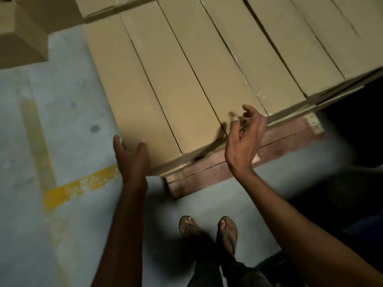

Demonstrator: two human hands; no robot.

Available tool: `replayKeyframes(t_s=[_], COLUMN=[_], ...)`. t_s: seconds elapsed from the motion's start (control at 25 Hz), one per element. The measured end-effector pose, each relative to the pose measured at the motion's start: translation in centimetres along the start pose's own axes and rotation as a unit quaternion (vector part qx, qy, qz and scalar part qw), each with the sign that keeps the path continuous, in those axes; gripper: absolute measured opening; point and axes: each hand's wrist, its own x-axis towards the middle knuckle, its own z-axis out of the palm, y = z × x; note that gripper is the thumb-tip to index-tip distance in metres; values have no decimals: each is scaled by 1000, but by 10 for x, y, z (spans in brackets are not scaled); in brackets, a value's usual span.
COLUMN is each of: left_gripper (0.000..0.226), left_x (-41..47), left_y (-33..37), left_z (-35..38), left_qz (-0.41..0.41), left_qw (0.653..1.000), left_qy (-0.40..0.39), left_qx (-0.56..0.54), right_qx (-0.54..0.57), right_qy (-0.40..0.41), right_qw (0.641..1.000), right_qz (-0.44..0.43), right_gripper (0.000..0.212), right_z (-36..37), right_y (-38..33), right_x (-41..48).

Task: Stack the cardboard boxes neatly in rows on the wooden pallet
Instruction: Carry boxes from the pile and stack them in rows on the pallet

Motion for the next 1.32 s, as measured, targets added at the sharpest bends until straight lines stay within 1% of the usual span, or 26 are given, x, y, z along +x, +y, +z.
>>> replayKeyframes(t_s=[0.04,0.08,0.12,0.16,0.2,0.28,0.36,0.48,0.64,0.76,0.84,0.88,0.96,1.04,1.16,1.32], left_gripper=[86,84,82,84,87,88,82,80,75,69,76,77,68,58,48,45], left_x=[0,0,1,2,2,2,0,-2,-5,0,5,5,4,15,50,95], left_y=[-1,-2,-4,-9,-12,-19,-19,-15,-8,8,26,35,55,70,85,93], left_z=[0,-2,-3,-5,-8,-11,-15,-17,-21,-38,-55,-65,-92,-117,-151,-171], left_qz=[-12,-9,0,8,16,23,25,30,15,-6,-17,-14,-12,-15,-4,0], left_qw=[1000,998,997,997,997,995,994,993,991,981,973,973,973,967,961,960], left_qy=[-12,-18,-22,-29,-31,-37,-47,-60,-83,-166,-218,-226,-230,-256,-273,-279], left_qx=[25,61,77,72,71,89,100,102,101,97,69,51,15,-11,-30,-26], right_qx=[-66,-160,-242,-296,-322,-326,-326,-333,-377,-372,-339,-320,-276,-242,-229,-233], right_qy=[-58,-109,-148,-175,-185,-180,-178,-190,-253,-318,-329,-325,-306,-293,-295,-303], right_qw=[996,978,953,930,919,918,918,914,883,868,879,888,909,924,927,923], right_qz=[-32,-73,-106,-126,-134,-137,-140,-131,-116,-88,-72,-66,-56,-45,-44,-40], right_gripper=[35,38,40,42,42,41,40,40,43,53,61,61,55,49,46,48], right_z=[-2,-3,-2,-2,-1,-2,-3,-5,-13,-19,-20,-19,-13,1,40,94], right_y=[-3,-6,-6,-5,-5,-4,-2,-8,-19,-47,-75,-89,-117,-140,-171,-195], right_x=[9,16,18,15,13,6,1,2,6,7,1,-7,-28,-51,-83,-113])
